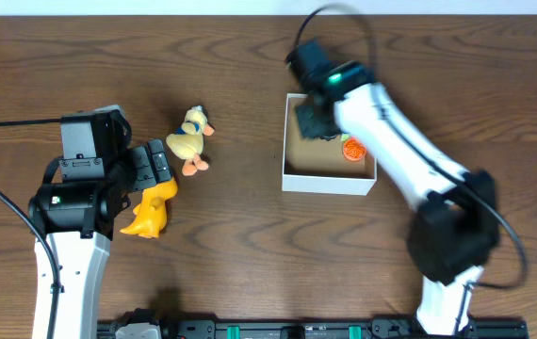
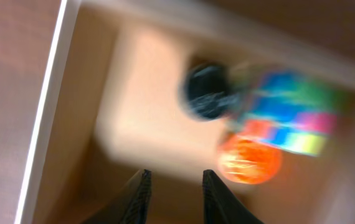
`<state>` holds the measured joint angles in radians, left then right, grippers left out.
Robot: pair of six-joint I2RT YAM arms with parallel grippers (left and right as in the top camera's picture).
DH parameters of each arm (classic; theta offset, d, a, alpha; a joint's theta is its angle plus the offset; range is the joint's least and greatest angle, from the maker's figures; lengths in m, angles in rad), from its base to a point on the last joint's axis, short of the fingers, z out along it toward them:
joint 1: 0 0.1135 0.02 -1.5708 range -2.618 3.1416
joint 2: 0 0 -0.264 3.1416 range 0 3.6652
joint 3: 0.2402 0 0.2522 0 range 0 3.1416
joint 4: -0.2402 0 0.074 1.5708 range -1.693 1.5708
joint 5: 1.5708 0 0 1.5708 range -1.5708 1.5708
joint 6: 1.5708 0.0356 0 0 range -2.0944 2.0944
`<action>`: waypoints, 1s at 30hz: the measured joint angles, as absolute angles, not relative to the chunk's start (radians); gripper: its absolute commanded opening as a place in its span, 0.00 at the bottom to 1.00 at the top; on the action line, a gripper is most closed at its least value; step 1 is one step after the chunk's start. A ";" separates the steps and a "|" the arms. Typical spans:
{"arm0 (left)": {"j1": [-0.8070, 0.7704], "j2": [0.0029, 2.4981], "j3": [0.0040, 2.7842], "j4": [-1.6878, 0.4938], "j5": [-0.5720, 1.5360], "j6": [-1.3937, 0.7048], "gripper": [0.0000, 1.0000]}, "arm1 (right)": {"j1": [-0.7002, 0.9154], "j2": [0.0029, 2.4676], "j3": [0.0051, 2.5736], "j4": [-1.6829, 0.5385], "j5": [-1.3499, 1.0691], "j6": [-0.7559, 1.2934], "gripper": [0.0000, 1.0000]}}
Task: Pack container
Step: 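Open the right gripper and lift it up out of the box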
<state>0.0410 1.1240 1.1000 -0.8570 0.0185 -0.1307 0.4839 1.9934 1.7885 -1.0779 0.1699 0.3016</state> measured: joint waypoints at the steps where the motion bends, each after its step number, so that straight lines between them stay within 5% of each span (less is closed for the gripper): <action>1: 0.041 1.124 1.100 -0.857 0.019 -0.131 0.98 | 0.462 1.964 1.798 -1.078 0.187 0.311 0.26; 5: 0.041 1.124 1.100 -0.857 0.019 -0.131 0.98 | 0.340 1.894 1.822 -1.079 0.233 0.349 0.07; 14: 0.041 1.124 1.100 -0.857 0.019 -0.131 0.98 | 0.126 2.004 1.822 -1.080 0.190 0.370 0.06; 30: 0.041 1.124 1.100 -0.857 0.019 -0.131 0.98 | 0.114 2.162 1.816 -1.071 -0.042 0.302 0.09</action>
<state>0.0410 1.1240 1.1000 -0.8570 0.0185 -0.1310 0.1139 2.1616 1.8156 -1.0710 -0.0422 0.3016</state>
